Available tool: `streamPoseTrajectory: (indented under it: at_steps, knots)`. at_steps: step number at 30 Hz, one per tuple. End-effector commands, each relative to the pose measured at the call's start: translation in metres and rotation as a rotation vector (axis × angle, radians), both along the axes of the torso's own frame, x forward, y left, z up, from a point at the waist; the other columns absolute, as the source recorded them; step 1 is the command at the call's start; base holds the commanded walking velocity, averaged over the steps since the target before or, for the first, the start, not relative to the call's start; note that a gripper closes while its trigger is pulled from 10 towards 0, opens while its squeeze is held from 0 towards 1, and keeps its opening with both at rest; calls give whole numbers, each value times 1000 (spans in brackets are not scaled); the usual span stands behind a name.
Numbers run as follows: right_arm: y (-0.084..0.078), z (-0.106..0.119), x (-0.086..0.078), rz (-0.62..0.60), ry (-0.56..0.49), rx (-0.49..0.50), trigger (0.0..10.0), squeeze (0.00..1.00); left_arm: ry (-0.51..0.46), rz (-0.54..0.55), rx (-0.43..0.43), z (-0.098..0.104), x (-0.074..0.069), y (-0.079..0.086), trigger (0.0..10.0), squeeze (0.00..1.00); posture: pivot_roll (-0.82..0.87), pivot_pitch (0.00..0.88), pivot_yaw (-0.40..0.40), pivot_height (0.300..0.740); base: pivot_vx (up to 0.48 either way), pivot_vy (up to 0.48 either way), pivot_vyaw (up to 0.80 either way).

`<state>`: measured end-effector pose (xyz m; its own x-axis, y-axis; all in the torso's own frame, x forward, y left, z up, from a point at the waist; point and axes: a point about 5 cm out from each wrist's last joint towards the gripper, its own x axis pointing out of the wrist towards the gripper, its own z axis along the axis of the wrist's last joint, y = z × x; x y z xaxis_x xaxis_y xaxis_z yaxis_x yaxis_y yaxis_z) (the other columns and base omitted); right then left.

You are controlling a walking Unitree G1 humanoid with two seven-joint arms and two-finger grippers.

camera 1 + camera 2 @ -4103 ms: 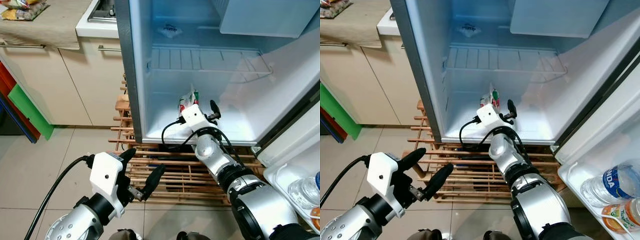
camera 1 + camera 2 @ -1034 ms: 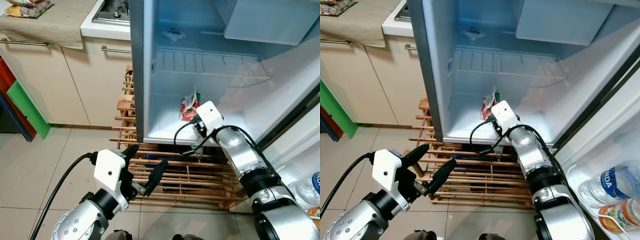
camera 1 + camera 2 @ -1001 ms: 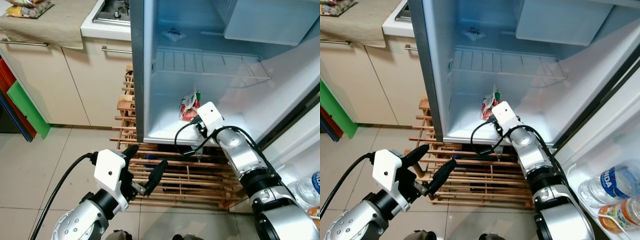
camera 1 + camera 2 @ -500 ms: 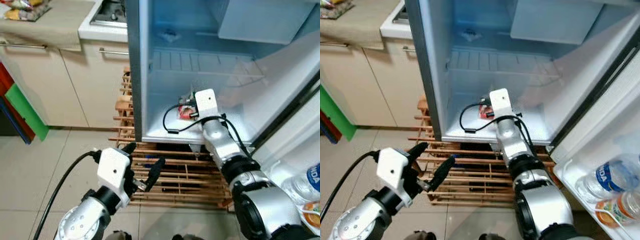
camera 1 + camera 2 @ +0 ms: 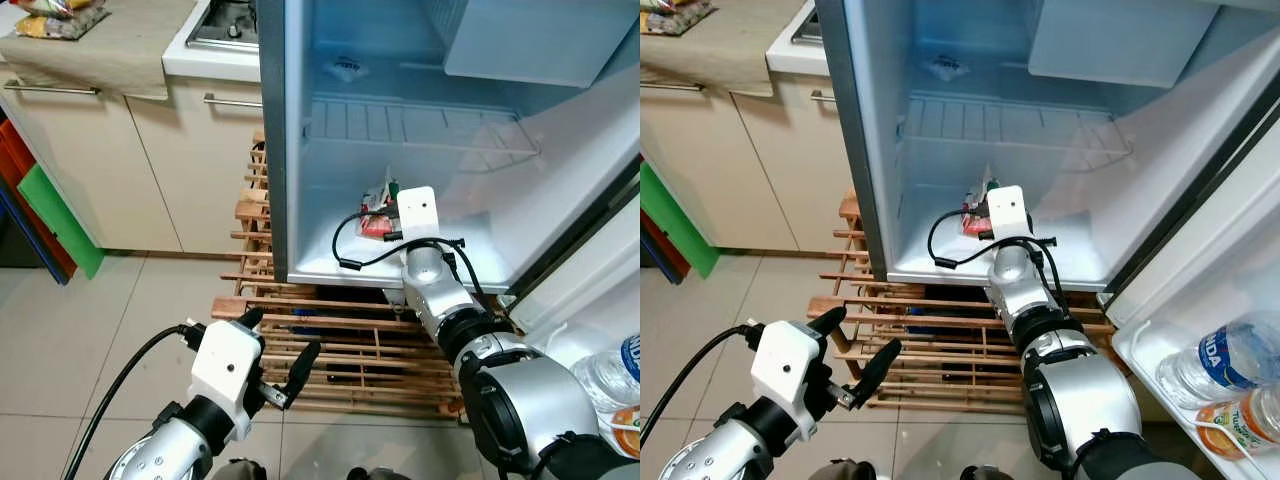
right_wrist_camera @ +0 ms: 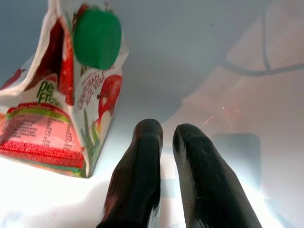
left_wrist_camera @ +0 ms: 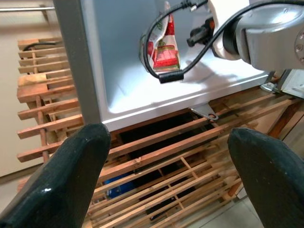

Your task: Restocking fridge

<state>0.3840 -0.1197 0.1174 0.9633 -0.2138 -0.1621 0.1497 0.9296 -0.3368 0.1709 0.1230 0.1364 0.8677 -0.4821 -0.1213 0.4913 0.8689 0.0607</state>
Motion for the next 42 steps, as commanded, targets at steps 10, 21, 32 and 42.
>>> streamPoseTrajectory:
  at_steps: [10, 21, 32, 42]
  knots:
    - [9, 0, 2, 16, 86, 32, 10000, 0, 21, -15, -7, 3, -12, -2, 10000, 0, 202, 181, -27, 740, 0, 0, 0]
    - [18, 1, 4, 94, 144, 74, 10000, 0, 44, -12, -16, 4, -23, -4, 10000, 0, 233, 183, -36, 740, 0, 0, 0]
    - [101, 21, -4, 482, 134, 389, 10000, 0, 62, -21, -35, 3, -25, -9, 10000, 0, 221, 187, -44, 740, 0, 0, 0]
    - [114, 33, -5, 592, 48, 304, 10000, 0, 63, -12, -43, 4, -26, -9, 10000, 0, 207, 205, -58, 740, 0, 0, 0]
